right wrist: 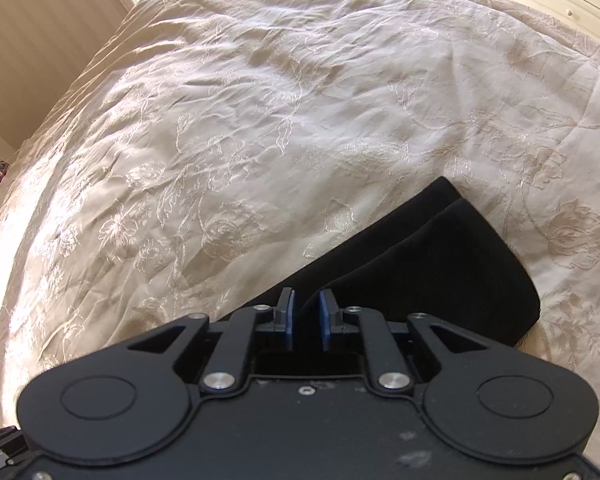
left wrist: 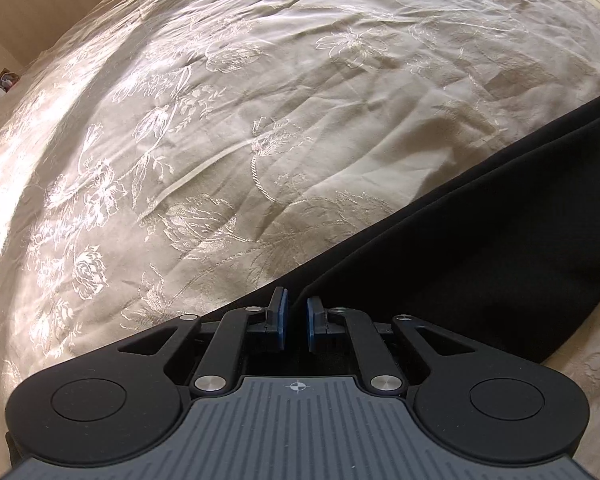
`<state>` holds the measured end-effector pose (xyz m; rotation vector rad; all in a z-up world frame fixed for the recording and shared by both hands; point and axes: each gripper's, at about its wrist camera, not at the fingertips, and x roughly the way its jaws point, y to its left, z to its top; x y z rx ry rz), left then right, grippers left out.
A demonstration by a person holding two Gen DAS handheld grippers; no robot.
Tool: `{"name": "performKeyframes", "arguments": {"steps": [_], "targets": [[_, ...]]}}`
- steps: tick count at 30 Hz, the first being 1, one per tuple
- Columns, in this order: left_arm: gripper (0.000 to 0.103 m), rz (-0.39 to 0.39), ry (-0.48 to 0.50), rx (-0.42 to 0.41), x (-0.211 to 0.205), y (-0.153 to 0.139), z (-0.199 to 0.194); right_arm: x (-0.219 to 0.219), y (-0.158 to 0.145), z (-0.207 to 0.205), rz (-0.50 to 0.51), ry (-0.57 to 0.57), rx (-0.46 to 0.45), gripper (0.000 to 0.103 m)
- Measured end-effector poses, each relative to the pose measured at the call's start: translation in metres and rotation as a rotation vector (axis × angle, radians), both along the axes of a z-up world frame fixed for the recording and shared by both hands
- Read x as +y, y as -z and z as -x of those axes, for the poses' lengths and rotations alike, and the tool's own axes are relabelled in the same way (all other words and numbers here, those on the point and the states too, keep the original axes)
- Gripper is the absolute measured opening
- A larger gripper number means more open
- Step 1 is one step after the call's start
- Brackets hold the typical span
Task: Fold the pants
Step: 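Lift the cuffs with both tools and fold them over toward the waistband, then open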
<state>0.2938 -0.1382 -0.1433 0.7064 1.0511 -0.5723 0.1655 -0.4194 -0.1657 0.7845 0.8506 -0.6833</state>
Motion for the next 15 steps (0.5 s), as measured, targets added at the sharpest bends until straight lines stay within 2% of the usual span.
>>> {"name": "performKeyframes", "arguments": {"steps": [4,10,15], "targets": [[0.01,-0.008,0.002,-0.003,-0.001,0.004,0.001,-0.014,-0.018,0.026,0.03,0.064,-0.074,0.022],[0.01,-0.011,0.006,-0.004,-0.001,0.006,0.001,-0.033,-0.018,0.067,0.128,0.091,0.028,0.029],[0.01,-0.02,0.009,-0.006,-0.003,0.007,0.001,-0.045,-0.003,0.068,0.174,0.042,0.092,0.033]]}}
